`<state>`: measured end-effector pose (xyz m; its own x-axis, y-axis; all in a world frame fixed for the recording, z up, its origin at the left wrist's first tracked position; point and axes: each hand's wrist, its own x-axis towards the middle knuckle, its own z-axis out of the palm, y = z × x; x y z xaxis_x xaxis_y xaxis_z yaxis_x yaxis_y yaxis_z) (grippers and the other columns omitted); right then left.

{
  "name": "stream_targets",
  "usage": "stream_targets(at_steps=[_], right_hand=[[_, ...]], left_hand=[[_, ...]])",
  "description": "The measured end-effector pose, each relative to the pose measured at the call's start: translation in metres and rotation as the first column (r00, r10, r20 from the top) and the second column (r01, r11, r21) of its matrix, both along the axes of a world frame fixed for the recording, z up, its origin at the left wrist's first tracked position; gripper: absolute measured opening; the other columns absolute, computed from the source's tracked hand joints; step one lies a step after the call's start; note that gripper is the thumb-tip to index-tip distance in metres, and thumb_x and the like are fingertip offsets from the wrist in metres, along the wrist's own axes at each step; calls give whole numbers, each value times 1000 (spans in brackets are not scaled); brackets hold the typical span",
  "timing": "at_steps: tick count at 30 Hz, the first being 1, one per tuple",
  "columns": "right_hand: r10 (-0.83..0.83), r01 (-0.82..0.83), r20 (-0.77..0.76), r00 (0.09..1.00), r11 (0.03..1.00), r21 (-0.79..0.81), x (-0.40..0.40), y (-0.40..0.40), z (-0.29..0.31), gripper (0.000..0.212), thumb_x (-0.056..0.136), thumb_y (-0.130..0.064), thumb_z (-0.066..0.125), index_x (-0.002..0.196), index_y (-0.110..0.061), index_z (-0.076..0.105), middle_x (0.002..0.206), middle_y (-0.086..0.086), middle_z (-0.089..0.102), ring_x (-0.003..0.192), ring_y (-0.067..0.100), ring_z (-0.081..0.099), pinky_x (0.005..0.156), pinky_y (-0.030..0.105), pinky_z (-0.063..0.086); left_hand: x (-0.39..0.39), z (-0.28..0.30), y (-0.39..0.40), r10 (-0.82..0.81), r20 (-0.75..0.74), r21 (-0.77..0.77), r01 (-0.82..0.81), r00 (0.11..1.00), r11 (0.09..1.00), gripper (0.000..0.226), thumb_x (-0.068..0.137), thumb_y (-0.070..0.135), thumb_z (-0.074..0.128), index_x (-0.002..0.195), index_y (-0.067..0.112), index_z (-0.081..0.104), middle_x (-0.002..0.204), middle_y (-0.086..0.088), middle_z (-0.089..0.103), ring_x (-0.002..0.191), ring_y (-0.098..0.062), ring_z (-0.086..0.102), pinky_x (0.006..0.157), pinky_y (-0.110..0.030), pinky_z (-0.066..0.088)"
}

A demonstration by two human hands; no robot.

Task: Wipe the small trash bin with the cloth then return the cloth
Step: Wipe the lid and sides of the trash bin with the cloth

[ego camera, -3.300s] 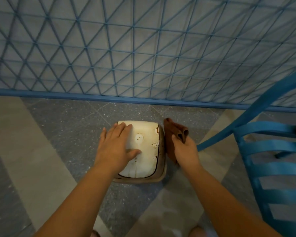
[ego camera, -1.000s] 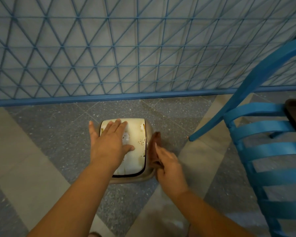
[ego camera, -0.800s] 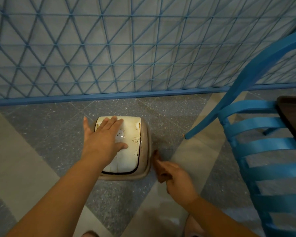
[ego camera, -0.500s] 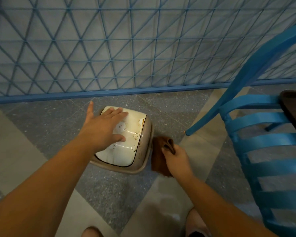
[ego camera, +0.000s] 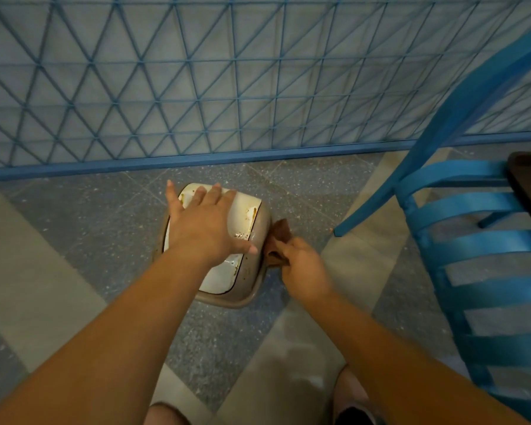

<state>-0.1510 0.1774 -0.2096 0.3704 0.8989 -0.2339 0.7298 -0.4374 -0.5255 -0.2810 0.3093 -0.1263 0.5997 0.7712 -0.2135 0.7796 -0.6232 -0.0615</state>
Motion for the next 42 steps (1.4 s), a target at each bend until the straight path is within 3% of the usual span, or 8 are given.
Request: stream_targets(at_steps=[6,9,12,18,24,31,36,42], right_hand=[[361,-366,122,925,930,20,-14,-40,-2,55,84,-4,46,135,-24,51,110,12,56,95,31,55,77,38,51],[12,1,-110,994,993,116,-9,-34,10,50,84,5,45,127,-16,59,107,12,56,94,24,55,78,18,42],[-367,388,-181,912,916,103,1,-13,10,23,87,-2,47,100,-5,65,93,14,58,90,32,60,77,31,45],[-381,388,-329,864,920,-47,-16,16,13,15,92,-18,53,91,-9,65,85,8,62,81,23,60,69,27,41],[-387,397,-187,903,917,20,-46,-2,13,23,89,-5,47,104,-8,64,102,13,56,92,30,57,78,36,45],[-222,231,-210,952,973,19,-92,-43,6,33,86,-8,50,111,-22,64,101,7,55,92,27,58,80,40,49],[-606,672,-412,680,740,21,-57,-14,15,11,88,-13,53,91,-17,63,99,17,62,96,34,61,87,47,50],[-504,516,-248,828,856,-18,-52,10,21,22,92,-10,47,106,-5,62,106,18,60,97,36,58,76,34,41]], left_hand=[[-16,3,4,-104,-5,-34,104,995,994,115,57,87,50,150,35,8,160,7,7,148,-14,3,108,-62,-21],[-25,5,6,-173,-18,-65,171,985,983,114,57,85,54,150,37,6,160,10,5,148,-13,2,107,-60,-23],[-27,7,6,-195,-34,-78,192,980,978,114,58,84,55,150,38,5,160,10,3,148,-13,0,107,-60,-23],[-27,7,4,-184,-62,-69,180,981,981,113,60,84,52,150,36,3,161,9,1,148,-13,-1,107,-60,-23],[-27,6,4,-192,-68,-67,188,979,980,114,60,84,50,150,35,2,161,8,-1,148,-14,-1,108,-61,-21],[-27,7,2,-193,-74,-70,188,978,980,113,61,84,51,151,34,2,161,8,-1,148,-15,-1,110,-61,-18],[-27,5,2,-186,-54,-65,182,981,981,113,62,82,52,151,34,2,161,7,-1,148,-15,-1,109,-61,-18],[-28,2,4,-194,-46,-62,191,980,980,114,61,82,53,151,33,3,161,7,-1,148,-15,-2,110,-61,-18]])
